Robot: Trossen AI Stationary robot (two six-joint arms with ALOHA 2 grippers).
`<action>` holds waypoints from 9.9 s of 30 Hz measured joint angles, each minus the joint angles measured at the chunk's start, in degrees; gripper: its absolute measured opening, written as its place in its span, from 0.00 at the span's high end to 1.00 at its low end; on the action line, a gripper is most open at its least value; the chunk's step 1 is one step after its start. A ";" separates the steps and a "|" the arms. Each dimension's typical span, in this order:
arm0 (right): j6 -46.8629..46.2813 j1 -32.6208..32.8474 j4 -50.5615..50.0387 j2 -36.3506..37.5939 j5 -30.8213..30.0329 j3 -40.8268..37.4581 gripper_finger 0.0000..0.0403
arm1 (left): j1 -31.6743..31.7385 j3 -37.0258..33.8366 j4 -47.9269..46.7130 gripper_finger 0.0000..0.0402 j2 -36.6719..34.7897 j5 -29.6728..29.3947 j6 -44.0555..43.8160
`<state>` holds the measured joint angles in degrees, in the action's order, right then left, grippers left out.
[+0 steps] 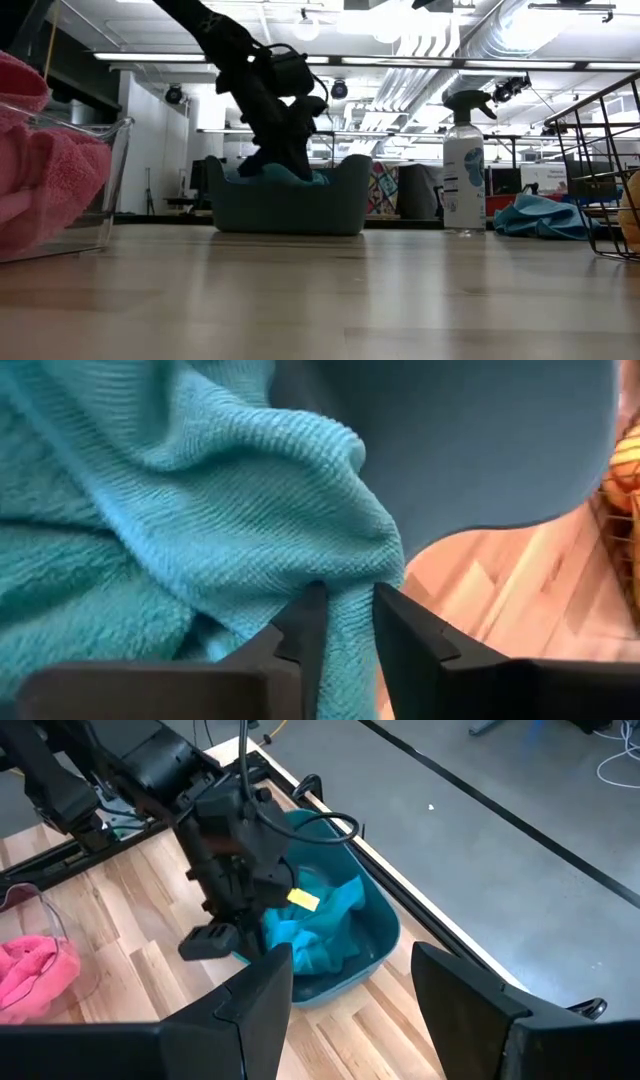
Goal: Sort microfiber towel by color & place in baskets
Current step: Put the left blue microfiber towel into the blue bin, then put the blue microfiber towel into the blue bin, then return to Home Position
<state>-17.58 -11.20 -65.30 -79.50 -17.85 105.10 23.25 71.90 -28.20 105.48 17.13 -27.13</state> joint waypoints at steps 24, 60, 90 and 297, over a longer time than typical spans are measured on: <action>-0.27 0.00 -0.04 0.00 0.00 0.02 0.50 | 0.42 -0.09 5.45 1.00 -2.42 -5.62 0.81; -20.94 -1.29 -16.76 3.75 -8.85 -21.76 0.50 | -0.01 -8.17 5.33 0.99 2.37 -31.00 12.72; -33.74 -12.98 12.53 14.23 1.49 -71.53 0.50 | 0.39 -4.96 -2.56 0.73 -0.12 -29.14 9.54; 7.75 -6.10 7.40 -17.92 12.55 -9.17 0.66 | -8.43 -23.89 39.74 0.69 -57.34 -3.29 16.27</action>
<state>-9.83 -17.30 -57.89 -97.42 -5.29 95.93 14.82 48.01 11.54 48.14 13.84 -10.86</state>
